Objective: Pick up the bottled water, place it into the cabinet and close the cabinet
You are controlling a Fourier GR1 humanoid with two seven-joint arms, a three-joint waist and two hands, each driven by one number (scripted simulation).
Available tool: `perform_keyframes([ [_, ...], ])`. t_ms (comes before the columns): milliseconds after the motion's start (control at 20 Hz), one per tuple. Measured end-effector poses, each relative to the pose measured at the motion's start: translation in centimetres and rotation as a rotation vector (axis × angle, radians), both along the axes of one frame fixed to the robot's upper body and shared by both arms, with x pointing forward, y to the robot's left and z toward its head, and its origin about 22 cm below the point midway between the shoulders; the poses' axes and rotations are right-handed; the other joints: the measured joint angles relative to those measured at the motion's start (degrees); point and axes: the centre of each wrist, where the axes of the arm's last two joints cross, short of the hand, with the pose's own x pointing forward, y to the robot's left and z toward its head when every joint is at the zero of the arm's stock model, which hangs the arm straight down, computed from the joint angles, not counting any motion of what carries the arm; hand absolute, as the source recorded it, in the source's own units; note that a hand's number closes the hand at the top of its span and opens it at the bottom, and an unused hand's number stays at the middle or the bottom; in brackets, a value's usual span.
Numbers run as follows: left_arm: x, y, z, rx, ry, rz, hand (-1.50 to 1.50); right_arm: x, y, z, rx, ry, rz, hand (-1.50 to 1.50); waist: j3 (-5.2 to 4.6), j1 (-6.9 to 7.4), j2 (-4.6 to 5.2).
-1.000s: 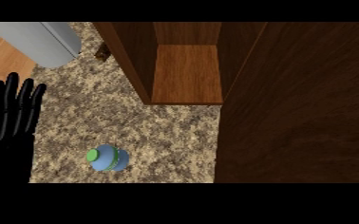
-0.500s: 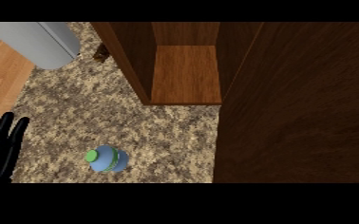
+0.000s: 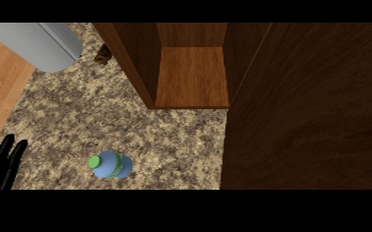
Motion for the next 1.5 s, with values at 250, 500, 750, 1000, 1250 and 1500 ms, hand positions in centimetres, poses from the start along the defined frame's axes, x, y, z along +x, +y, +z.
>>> perform_keyframes([
  [250,0.9,1.0,-2.6,-0.016,0.062,0.018,-1.5,-1.2,0.4,-0.3,0.014,0.01,0.014,-1.5,-0.03,-0.42,0.0],
  [500,2.0,1.3,-6.6,-0.04,0.139,0.006,-1.5,-2.2,0.8,-0.7,0.032,0.022,0.024,-1.5,-0.06,-0.76,-0.01],
  [750,2.9,1.8,-11.0,-0.101,0.203,-0.005,-1.5,-2.8,1.0,-0.9,0.048,0.027,0.018,-1.5,-0.1,-0.81,0.06],
  [1000,3.7,2.4,-14.9,-0.126,0.236,0.003,-1.5,-3.7,1.1,-1.3,0.057,0.032,0.024,-1.5,-0.1,-1.07,0.03],
  [1250,4.6,2.7,-18.9,-0.146,0.259,-0.011,-1.5,-4.4,1.2,-1.5,0.063,0.029,0.023,-1.5,-0.12,-1.17,0.08],
  [1500,5.5,2.4,-22.6,-0.167,0.257,-0.058,-1.5,-4.8,1.1,-1.6,0.054,0.027,0.026,-1.5,-0.14,-1.28,0.15],
])
